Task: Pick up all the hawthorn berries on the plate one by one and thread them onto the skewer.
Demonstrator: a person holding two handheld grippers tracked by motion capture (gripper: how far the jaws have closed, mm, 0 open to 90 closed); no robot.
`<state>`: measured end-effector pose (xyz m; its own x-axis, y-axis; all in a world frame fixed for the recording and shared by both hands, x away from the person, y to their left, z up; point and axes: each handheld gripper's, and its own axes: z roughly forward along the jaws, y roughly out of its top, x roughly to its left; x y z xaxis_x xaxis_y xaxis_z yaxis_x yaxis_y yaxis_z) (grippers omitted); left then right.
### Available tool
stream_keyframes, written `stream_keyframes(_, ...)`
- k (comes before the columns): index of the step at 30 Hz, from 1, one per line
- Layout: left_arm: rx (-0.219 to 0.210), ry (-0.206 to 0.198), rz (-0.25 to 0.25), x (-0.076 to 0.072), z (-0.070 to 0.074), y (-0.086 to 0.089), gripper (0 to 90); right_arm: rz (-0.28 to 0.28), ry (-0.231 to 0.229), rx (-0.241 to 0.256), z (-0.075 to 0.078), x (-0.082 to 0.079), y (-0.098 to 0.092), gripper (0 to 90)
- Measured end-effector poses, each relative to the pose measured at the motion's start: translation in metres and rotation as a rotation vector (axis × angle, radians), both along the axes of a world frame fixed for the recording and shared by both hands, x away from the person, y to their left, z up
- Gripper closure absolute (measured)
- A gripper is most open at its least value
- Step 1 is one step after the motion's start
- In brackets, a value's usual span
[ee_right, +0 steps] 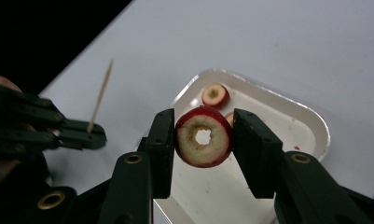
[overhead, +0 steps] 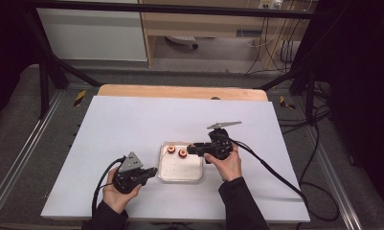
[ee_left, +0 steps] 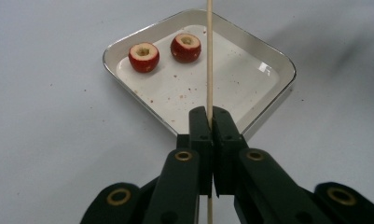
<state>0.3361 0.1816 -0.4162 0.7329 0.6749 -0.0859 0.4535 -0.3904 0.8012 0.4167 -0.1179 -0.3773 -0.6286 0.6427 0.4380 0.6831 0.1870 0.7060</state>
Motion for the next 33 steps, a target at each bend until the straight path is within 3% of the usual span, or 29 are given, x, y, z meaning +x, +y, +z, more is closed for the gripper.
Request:
stream_keyframes(5,-0.014,0.006,0.025,-0.001,-0.001,-0.002,88.1,-0.071,-0.034,0.172,-0.011,-0.005,-0.002,60.6)
stream_keyframes(6,-0.016,0.006,0.029,-0.002,-0.001,-0.002,88.1,-0.071,-0.034,0.172,-0.011,-0.005,-0.002,60.6)
stream_keyframes(7,-0.021,0.009,0.030,-0.002,-0.001,-0.003,88.1,-0.095,-0.045,0.235,-0.014,-0.007,-0.001,60.6)
stream_keyframes(9,-0.028,0.013,0.039,-0.003,-0.001,-0.005,88.1,-0.108,-0.051,0.259,-0.015,-0.007,0.000,60.6)
stream_keyframes(10,-0.033,0.018,0.040,-0.003,-0.002,-0.006,88.1,-0.134,-0.077,0.300,-0.018,-0.008,0.001,60.6)
stream_keyframes(19,-0.098,0.055,0.075,-0.006,-0.002,-0.012,88.1,-0.209,-0.158,0.420,-0.023,-0.012,0.008,60.7)
stream_keyframes(23,-0.107,0.057,0.076,-0.007,-0.002,-0.016,88.0,-0.232,-0.195,0.481,-0.025,-0.013,0.011,60.7)
stream_keyframes(33,-0.140,0.064,0.061,-0.008,0.000,-0.030,88.1,-0.259,-0.252,0.563,-0.027,-0.018,0.014,60.8)
